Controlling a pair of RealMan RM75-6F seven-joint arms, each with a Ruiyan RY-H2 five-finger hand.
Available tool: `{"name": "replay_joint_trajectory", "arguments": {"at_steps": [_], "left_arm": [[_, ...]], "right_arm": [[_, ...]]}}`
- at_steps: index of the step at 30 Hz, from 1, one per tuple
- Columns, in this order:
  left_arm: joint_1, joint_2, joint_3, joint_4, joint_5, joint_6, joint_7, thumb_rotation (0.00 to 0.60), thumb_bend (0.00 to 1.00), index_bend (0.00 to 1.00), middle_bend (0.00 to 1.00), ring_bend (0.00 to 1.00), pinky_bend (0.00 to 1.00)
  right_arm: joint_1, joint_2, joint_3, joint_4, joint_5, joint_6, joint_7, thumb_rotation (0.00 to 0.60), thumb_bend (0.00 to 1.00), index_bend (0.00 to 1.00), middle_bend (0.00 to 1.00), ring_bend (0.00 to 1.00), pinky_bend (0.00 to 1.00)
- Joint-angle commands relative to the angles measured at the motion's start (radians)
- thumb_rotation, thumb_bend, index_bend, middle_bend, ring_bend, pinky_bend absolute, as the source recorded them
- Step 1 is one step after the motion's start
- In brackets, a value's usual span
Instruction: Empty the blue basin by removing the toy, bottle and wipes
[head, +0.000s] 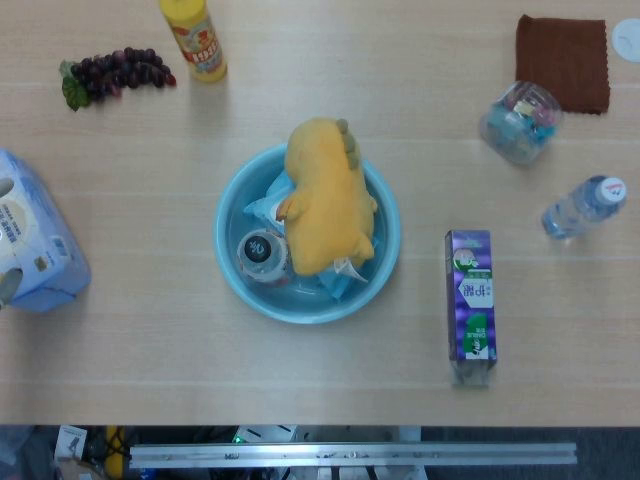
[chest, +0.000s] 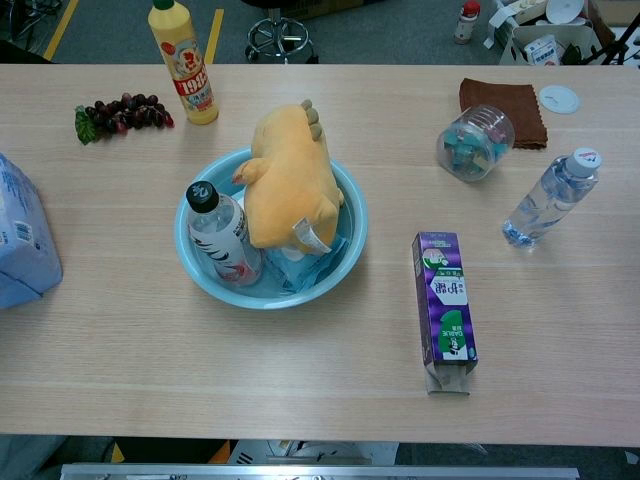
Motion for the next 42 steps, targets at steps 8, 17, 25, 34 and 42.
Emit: {"name": "replay_joint_trajectory", "arguments": {"at_steps": [8, 17, 25, 34, 42], "left_arm": [[0.001, 0.0, 0.001, -0.004, 0.016, 0.011, 0.004, 0.6, 0.25, 0.16, 0.17, 0.06, 0.21], [0.002, 0.011, 0.002, -0.018, 0.02, 0.009, 0.012, 0.6, 0.25, 0.16, 0.17, 0.06, 0.21], [0.0, 0.017, 0.001, -0.03, 0.022, 0.007, 0.008, 0.6, 0.25, 0.16, 0.17, 0.06, 0.21], [0.012, 0.021, 0.008, -0.025, 0.02, 0.016, -0.005, 0.6, 0.25, 0.16, 0.17, 0.06, 0.21], [0.017, 0.02, 0.005, -0.004, 0.01, 0.023, -0.033, 0.6, 0.25, 0.16, 0.17, 0.06, 0.21]], "right_arm": [[0.016, 0.004, 0.003, -0.006, -0.016, -0.011, 0.008, 0.6, 0.09, 0.34, 0.41, 0.36, 0.45], [0.09, 0.009, 0.024, -0.038, -0.078, -0.073, -0.01, 0.6, 0.09, 0.34, 0.41, 0.35, 0.45], [0.26, -0.02, 0.073, -0.118, -0.072, -0.288, -0.096, 0.6, 0.0, 0.31, 0.37, 0.3, 0.42], [0.465, -0.185, 0.123, -0.123, 0.104, -0.537, -0.266, 0.6, 0.0, 0.02, 0.17, 0.05, 0.2], [0.621, -0.364, 0.139, -0.059, 0.268, -0.632, -0.449, 0.6, 0.0, 0.0, 0.13, 0.04, 0.19]]}}
